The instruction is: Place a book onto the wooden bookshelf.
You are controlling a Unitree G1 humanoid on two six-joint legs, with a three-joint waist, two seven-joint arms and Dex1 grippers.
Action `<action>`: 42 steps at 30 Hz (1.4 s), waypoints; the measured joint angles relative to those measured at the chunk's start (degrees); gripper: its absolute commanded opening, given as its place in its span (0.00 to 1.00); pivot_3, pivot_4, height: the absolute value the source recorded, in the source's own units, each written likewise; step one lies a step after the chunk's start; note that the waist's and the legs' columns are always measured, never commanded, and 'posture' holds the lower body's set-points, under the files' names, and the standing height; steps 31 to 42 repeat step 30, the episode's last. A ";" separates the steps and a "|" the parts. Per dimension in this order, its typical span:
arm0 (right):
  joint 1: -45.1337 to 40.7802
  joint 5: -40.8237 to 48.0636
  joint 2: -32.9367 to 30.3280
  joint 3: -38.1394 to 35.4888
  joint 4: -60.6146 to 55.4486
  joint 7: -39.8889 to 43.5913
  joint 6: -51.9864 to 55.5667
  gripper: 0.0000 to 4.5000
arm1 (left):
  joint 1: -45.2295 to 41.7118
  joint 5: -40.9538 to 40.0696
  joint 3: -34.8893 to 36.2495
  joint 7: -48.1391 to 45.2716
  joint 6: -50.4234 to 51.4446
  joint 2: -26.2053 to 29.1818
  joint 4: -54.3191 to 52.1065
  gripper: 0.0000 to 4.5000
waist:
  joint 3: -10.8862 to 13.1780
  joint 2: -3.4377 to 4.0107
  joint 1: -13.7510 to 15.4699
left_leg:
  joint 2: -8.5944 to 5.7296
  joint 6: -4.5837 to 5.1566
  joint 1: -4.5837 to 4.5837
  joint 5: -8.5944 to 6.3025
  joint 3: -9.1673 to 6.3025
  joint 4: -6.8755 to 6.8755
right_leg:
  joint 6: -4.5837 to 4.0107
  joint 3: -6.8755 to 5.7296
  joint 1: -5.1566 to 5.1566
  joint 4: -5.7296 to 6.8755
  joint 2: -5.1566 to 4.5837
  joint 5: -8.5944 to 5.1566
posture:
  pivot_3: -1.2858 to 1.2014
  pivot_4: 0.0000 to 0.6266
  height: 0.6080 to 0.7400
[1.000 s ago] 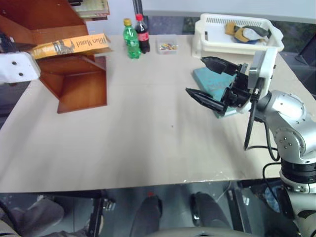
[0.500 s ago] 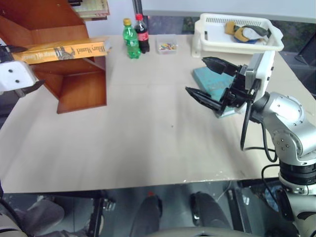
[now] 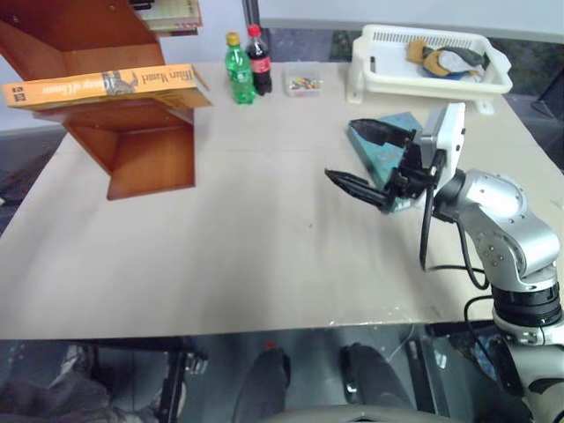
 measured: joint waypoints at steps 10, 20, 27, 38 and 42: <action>12.89 -6.55 -6.96 1.12 -2.18 -0.40 0.22 0.58 | 19.96 -11.67 -4.83 15.02 31.88 -27.56 -34.77 0.13 | -0.16 -0.02 -0.01 | -0.14 0.00 0.05 -0.01 -0.05 0.04 | 0.00 0.03 0.11 -0.06 0.02 0.00 | 0.52 0.24 1.00; 27.90 -8.04 -19.06 -7.45 -1.91 5.27 -0.90 0.42 | 31.58 -18.18 -0.69 11.81 39.08 -30.49 -41.25 0.67 | -0.22 -0.13 0.14 | -0.02 0.00 0.65 -0.01 0.29 0.07 | -0.23 0.29 0.49 -0.04 0.22 -0.16 | 0.52 0.24 1.00; 34.19 -6.48 -23.83 -14.88 -1.96 8.92 -1.24 0.94 | 36.04 -18.46 3.76 8.15 40.28 -29.36 -41.89 1.00 | -0.26 -0.21 0.04 | 0.02 0.01 0.83 -0.01 0.59 0.04 | -0.02 0.58 0.53 -0.03 0.28 -0.31 | 0.52 0.24 1.00; 34.57 -6.85 -23.92 -15.58 -1.61 9.21 -1.98 0.94 | 35.43 -18.99 3.64 6.96 41.63 -28.58 -41.88 1.00 | -0.26 -0.22 0.06 | 0.02 0.01 0.83 -0.01 0.61 0.05 | -0.01 0.60 0.53 -0.03 0.28 -0.31 | 0.52 0.24 1.00; 34.57 -6.85 -23.92 -15.58 -1.61 9.21 -1.98 0.94 | 35.43 -18.99 3.64 6.96 41.63 -28.58 -41.88 1.00 | -0.26 -0.22 0.06 | 0.02 0.01 0.83 -0.01 0.61 0.05 | -0.01 0.60 0.53 -0.03 0.28 -0.31 | 0.52 0.24 1.00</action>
